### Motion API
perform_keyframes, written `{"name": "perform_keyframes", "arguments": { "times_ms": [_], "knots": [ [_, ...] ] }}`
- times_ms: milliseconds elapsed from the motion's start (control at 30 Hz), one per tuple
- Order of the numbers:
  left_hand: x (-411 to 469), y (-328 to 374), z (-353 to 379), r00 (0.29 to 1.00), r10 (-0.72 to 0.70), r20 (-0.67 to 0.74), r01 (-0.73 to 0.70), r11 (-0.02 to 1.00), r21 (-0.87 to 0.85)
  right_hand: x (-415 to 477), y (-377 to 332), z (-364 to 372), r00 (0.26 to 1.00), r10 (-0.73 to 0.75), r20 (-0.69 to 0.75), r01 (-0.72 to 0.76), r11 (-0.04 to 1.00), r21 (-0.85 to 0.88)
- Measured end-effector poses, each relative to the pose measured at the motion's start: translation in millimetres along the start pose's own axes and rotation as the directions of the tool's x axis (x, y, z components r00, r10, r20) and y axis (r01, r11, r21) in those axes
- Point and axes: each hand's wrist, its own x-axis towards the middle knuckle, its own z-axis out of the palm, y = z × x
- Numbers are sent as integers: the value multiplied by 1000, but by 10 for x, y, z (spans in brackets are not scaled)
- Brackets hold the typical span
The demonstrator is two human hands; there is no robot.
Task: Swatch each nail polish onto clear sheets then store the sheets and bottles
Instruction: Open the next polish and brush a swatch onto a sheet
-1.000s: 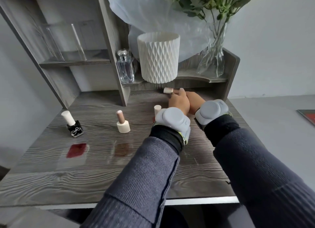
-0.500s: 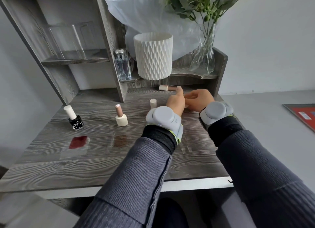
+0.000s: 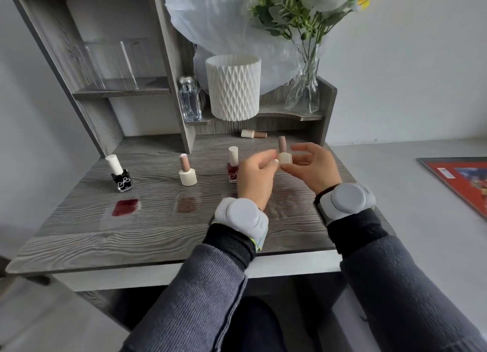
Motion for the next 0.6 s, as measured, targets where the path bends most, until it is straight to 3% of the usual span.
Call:
{"name": "perform_keyframes", "arguments": {
  "times_ms": [200,300,467,600],
  "knots": [
    [-79,-131,10,955,293,48,-295,921,255,-214,77,35,994,-61,-89,67,995,68],
    [-69,-168,19,924,383,0,-363,875,321,-296,84,64,989,-99,-110,116,980,164],
    [-61,-200,4,933,357,-46,-324,890,321,-322,108,86,985,-148,-84,167,938,305],
    [-58,-206,-11,944,322,-70,-291,915,279,-305,127,87,980,-189,-57,197,938,285]
  ]
}}
